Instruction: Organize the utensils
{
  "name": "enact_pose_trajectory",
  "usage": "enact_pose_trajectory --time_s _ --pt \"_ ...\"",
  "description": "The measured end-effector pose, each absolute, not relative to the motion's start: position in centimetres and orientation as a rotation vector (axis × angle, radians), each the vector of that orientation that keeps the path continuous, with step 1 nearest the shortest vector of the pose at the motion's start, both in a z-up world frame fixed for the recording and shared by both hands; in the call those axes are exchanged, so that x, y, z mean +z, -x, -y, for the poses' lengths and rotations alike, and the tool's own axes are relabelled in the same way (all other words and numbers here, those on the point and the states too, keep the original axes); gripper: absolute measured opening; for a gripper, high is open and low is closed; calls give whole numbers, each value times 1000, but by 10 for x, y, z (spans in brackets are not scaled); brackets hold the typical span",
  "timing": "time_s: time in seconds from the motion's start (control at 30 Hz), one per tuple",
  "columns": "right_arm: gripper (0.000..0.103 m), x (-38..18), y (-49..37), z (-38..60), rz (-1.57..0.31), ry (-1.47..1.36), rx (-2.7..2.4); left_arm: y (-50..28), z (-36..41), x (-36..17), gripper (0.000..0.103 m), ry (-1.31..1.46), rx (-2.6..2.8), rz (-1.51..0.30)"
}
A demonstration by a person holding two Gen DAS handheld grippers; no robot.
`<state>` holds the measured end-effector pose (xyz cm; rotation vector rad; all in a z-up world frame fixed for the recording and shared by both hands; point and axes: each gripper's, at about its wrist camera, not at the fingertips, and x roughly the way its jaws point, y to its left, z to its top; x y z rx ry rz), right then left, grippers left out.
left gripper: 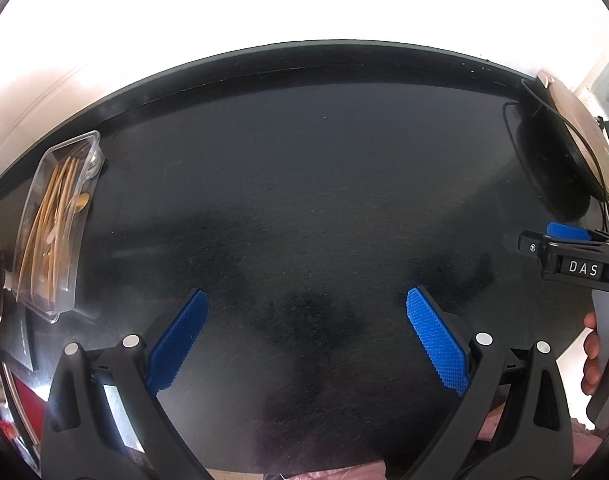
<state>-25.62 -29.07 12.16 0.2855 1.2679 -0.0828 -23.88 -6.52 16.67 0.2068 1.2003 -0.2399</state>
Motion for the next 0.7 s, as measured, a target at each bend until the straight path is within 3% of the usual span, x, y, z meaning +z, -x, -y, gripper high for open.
enact_pose_trajectory --time_s 0.7 --pt "96 135 251 297 -1245 -263 -80 227 83 172 97 -225 -295 -1209"
